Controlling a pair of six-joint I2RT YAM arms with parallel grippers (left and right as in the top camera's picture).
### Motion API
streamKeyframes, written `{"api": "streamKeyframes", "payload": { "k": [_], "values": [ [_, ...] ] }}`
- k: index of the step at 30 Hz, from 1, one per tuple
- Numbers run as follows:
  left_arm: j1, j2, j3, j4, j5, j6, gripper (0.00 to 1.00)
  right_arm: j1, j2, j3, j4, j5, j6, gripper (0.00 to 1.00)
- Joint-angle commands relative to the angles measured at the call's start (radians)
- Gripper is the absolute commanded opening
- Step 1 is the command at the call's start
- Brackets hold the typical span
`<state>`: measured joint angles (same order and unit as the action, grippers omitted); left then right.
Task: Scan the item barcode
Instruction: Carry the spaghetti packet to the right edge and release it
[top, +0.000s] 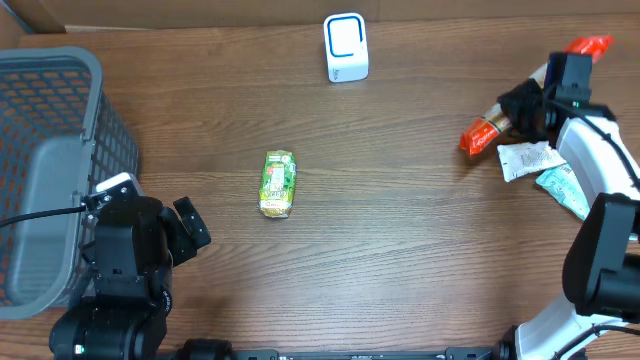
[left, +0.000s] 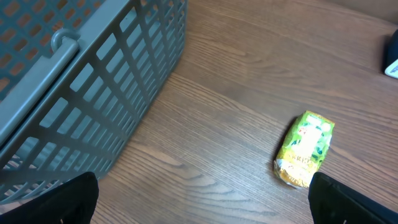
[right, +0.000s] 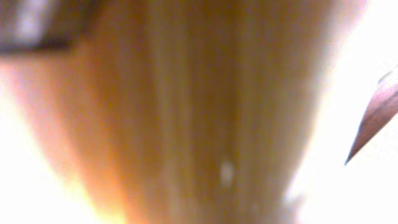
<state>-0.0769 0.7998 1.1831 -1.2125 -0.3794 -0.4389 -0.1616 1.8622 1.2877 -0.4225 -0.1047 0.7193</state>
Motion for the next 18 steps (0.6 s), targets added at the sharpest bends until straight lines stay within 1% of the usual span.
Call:
{"api": "streamKeyframes", "payload": {
  "k": [1,3,4,7,9,11,12,14,16,18],
  "values": [
    [0.003,-0.001,-0.001,0.0,-0.012,-0.011,1.0,-0.029,-0.019,-0.026,0.061,0.003,0.023,0.18],
    [0.003,-0.002,-0.001,0.0,-0.012,-0.011,1.0,-0.042,-0.017,-0.034,0.022,0.011,0.021,0.26],
    [0.003,-0.001,-0.001,0.0,-0.012,-0.011,1.0,-0.05,-0.017,-0.034,-0.017,0.017,0.019,0.32],
    [0.003,-0.002,-0.001,0.0,-0.012,-0.011,1.0,-0.073,-0.017,-0.034,-0.121,0.017,0.013,0.58],
    [0.003,-0.001,-0.001,0.0,-0.012,-0.011,1.0,-0.09,-0.017,-0.034,-0.164,0.015,-0.02,0.73],
    [0.003,-0.002,-0.001,0.001,-0.012,-0.011,1.0,-0.104,-0.023,-0.027,-0.198,-0.002,-0.068,0.86],
    [0.003,-0.001,-0.001,0.0,-0.012,-0.011,0.99,-0.112,-0.03,-0.016,-0.229,-0.019,-0.078,0.87],
    [0.003,-0.001,-0.001,0.0,-0.012,-0.011,1.0,-0.122,-0.047,0.011,-0.281,-0.055,-0.103,0.88],
    [0.003,-0.001,-0.001,0.0,-0.012,-0.011,1.0,-0.122,-0.077,0.05,-0.324,-0.118,-0.173,0.88],
    [0.003,-0.001,-0.001,0.0,-0.012,-0.011,1.0,-0.111,-0.112,0.091,-0.361,-0.229,-0.265,0.88]
  ]
}}
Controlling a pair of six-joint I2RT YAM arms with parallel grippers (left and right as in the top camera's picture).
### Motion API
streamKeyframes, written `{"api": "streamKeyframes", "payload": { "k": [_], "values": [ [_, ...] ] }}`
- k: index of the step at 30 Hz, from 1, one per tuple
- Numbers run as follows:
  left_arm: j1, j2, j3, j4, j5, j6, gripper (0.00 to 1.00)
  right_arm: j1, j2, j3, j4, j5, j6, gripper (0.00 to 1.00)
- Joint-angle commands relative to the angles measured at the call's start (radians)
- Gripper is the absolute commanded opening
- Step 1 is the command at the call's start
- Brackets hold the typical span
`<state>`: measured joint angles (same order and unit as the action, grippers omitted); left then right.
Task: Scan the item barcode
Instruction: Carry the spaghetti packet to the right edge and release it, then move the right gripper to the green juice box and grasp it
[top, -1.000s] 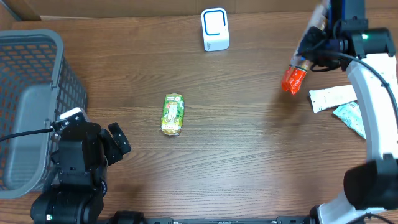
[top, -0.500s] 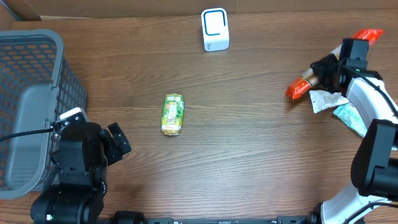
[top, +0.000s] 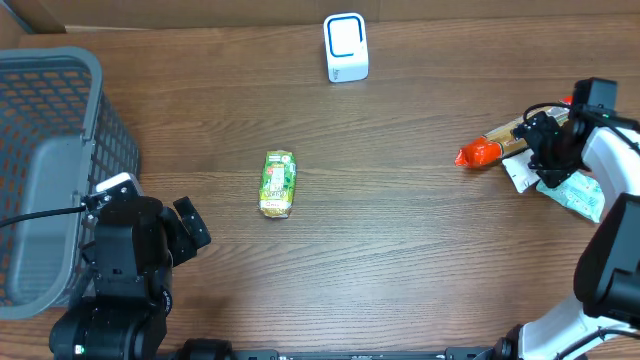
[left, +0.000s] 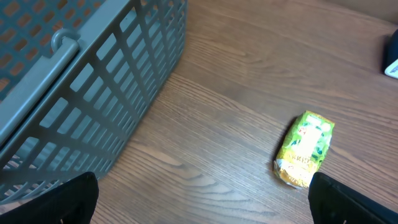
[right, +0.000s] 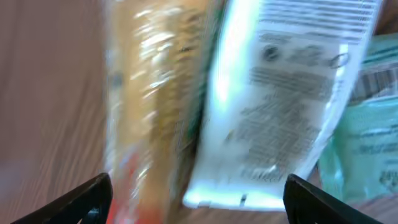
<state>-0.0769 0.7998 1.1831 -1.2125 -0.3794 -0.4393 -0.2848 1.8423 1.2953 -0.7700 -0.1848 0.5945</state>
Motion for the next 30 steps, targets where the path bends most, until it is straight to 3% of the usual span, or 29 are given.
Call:
{"api": "streamKeyframes", "payload": {
  "k": [1,7,11,17,19,24,30],
  "values": [
    [0.003,-0.001,-0.001,0.001,-0.012,-0.01,0.99,0.025,-0.11,0.101,-0.031,-0.199,-0.178,0.88],
    [0.003,-0.001,-0.001,0.0,-0.012,-0.01,1.0,0.272,-0.143,0.134,-0.023,-0.314,-0.251,0.89],
    [0.003,-0.001,-0.001,0.0,-0.012,-0.01,0.99,0.539,-0.063,0.163,0.079,-0.311,-0.249,0.91],
    [0.003,-0.001,-0.001,0.0,-0.012,-0.01,1.0,0.8,0.105,0.311,0.123,-0.185,-0.198,0.9],
    [0.003,-0.002,-0.001,0.0,-0.012,-0.01,1.0,0.875,0.158,0.351,0.141,-0.107,-0.183,0.86],
    [0.003,-0.002,-0.001,0.0,-0.012,-0.01,1.0,0.973,0.232,0.37,0.163,-0.022,-0.138,0.81],
    [0.003,-0.001,-0.001,0.0,-0.012,-0.01,1.0,0.986,0.308,0.37,0.159,-0.027,-0.091,0.8]
  ]
}}
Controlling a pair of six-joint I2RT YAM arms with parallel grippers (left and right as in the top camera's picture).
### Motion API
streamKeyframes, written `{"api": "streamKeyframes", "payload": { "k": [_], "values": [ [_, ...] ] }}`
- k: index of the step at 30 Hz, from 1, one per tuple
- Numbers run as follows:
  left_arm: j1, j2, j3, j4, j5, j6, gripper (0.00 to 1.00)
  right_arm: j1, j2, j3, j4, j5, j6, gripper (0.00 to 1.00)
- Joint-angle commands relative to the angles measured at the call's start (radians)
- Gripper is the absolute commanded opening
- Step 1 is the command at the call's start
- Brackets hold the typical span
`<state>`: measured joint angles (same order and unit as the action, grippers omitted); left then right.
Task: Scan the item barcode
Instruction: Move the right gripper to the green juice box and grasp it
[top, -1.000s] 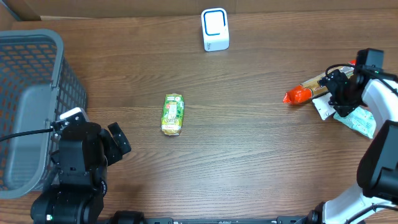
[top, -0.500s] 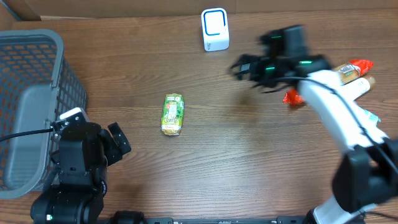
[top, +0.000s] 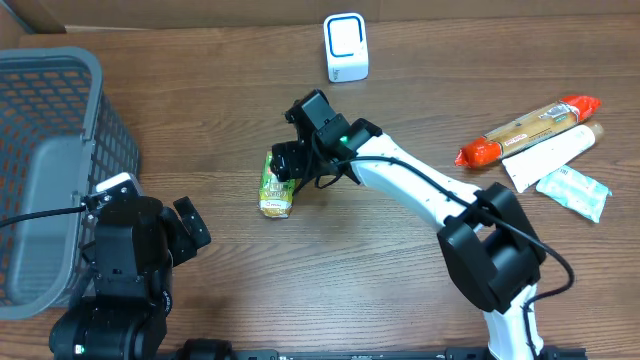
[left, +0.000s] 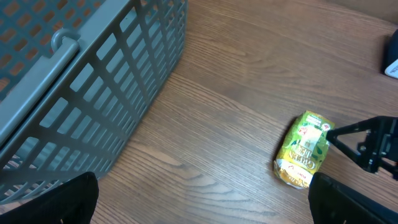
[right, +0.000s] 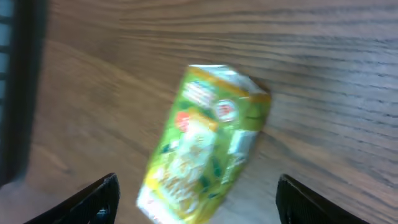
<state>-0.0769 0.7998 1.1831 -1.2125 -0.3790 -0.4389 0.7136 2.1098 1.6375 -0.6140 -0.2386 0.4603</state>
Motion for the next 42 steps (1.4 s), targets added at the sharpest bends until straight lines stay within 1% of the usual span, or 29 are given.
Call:
{"api": "streamKeyframes", "payload": {
  "k": [1,8,10,13,19,21,22,24,33,36,37,38,39,40,42],
  "values": [
    [0.003,-0.001,-0.001,0.0,-0.013,-0.011,1.0,-0.014,0.047,0.028,0.002,0.013,0.043,0.8],
    [0.003,-0.001,-0.001,0.0,-0.013,-0.011,0.99,-0.013,0.1,0.023,0.01,-0.068,0.046,0.78],
    [0.003,-0.002,-0.001,0.0,-0.013,-0.011,1.0,-0.016,0.113,0.023,0.024,-0.105,0.046,0.73],
    [0.003,-0.002,-0.001,0.0,-0.013,-0.011,1.0,-0.017,0.119,0.023,0.027,-0.103,0.045,0.64],
    [0.003,-0.001,-0.001,0.0,-0.013,-0.011,1.0,-0.015,0.126,0.018,0.011,-0.079,0.014,0.58],
    [0.003,-0.001,-0.001,0.0,-0.013,-0.011,0.99,-0.014,0.127,0.014,0.007,-0.044,0.014,0.55],
    [0.003,-0.002,-0.001,0.001,-0.013,-0.011,0.99,-0.013,0.127,0.007,0.012,-0.032,0.014,0.51],
    [0.003,-0.001,-0.001,0.0,-0.013,-0.011,1.0,-0.013,0.13,0.001,0.018,-0.023,0.013,0.46],
    [0.003,-0.001,-0.001,0.0,-0.013,-0.011,1.0,-0.013,0.167,0.0,0.062,-0.024,-0.049,0.46],
    [0.003,-0.001,-0.001,0.0,-0.013,-0.011,1.0,-0.013,0.178,0.001,0.074,-0.024,-0.049,0.46],
    [0.003,-0.002,-0.001,0.0,-0.013,-0.011,0.99,-0.013,0.179,0.001,0.072,-0.025,-0.049,0.42],
    [0.003,-0.002,-0.001,0.0,-0.013,-0.011,0.99,-0.013,0.179,0.001,0.07,-0.03,-0.049,0.3],
    [0.003,-0.001,-0.001,0.0,-0.013,-0.011,0.99,-0.013,0.178,0.001,0.066,-0.036,-0.049,0.13],
    [0.003,-0.002,-0.001,0.0,-0.013,-0.011,0.99,-0.013,0.177,0.001,0.063,-0.037,-0.049,0.05],
    [0.003,-0.001,-0.001,0.0,-0.013,-0.011,1.0,-0.013,0.171,0.002,0.058,-0.037,-0.049,0.04]
  ]
}}
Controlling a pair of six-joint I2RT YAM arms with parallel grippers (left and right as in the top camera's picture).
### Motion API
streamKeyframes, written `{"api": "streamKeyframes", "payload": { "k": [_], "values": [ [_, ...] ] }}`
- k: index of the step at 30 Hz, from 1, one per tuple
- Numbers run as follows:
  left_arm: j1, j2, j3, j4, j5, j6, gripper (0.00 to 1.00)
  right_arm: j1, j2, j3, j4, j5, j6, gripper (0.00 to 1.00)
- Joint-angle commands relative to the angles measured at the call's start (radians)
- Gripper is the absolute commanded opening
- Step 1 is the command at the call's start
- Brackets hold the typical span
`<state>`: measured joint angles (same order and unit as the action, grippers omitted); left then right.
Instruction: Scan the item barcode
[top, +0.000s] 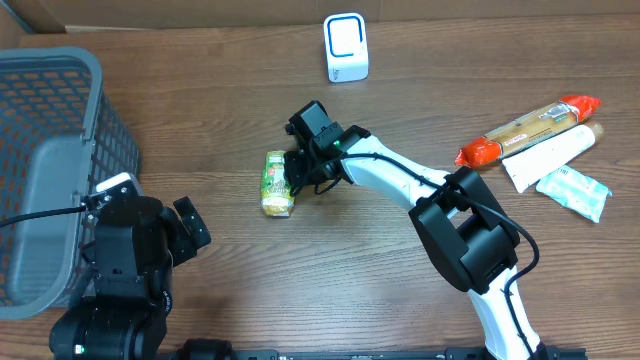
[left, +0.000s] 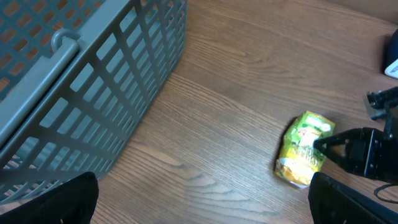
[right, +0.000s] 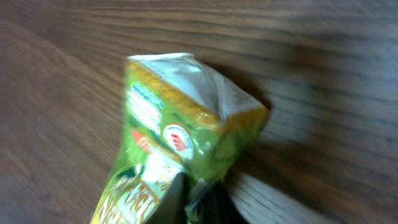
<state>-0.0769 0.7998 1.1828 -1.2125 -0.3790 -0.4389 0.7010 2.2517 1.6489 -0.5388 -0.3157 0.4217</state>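
A green snack packet lies on the wooden table left of centre, also seen in the left wrist view and filling the right wrist view. My right gripper is at the packet's right side; its fingers are shut, pinching the packet's edge between them. The white barcode scanner stands at the table's far edge. My left gripper sits open near the front left, well short of the packet, holding nothing.
A grey mesh basket takes up the left side, close to the left arm. At the right lie an orange-ended long packet, a white tube and a teal packet.
My right gripper was open just above and beside the green packet; now it is lower and shut on the packet's right edge. The packet looks slightly tipped. The left arm has not moved.
My right gripper was at the far right among the orange packet and other items, then open above them. Later it was across the table, open by the green packet, with those items left lying at the right. Now it pinches the green packet.
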Motion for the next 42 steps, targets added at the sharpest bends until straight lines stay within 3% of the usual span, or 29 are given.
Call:
{"api": "streamKeyframes", "payload": {
  "k": [1,9,17,20,30,35,39,42],
  "values": [
    [0.003,-0.002,0.0,0.001,-0.013,-0.011,1.0,-0.001,0.025,-0.006,-0.026,0.033,-0.011,0.04],
    [0.003,-0.001,0.0,0.0,-0.013,-0.011,0.99,-0.012,-0.091,0.066,-0.165,0.101,-0.086,0.04],
    [0.003,-0.001,0.0,0.001,-0.013,-0.011,0.99,0.008,-0.207,0.106,-0.46,0.758,-0.234,0.04],
    [0.003,-0.001,0.0,0.0,-0.013,-0.011,0.99,0.007,-0.174,0.086,-0.521,0.884,-0.237,0.04],
    [0.003,-0.001,0.0,0.0,-0.013,-0.011,1.0,0.007,0.023,0.056,-0.643,0.893,-0.267,0.04],
    [0.003,-0.002,0.0,0.0,-0.013,-0.011,1.0,0.05,0.037,0.076,-0.648,0.872,-0.266,0.04],
    [0.003,-0.002,0.0,0.0,-0.013,-0.011,0.99,0.106,0.037,0.158,-0.675,0.864,-0.267,0.18],
    [0.003,-0.002,0.0,0.0,-0.013,-0.011,1.0,0.127,0.037,0.213,-0.703,0.856,-0.266,0.46]
  ]
}}
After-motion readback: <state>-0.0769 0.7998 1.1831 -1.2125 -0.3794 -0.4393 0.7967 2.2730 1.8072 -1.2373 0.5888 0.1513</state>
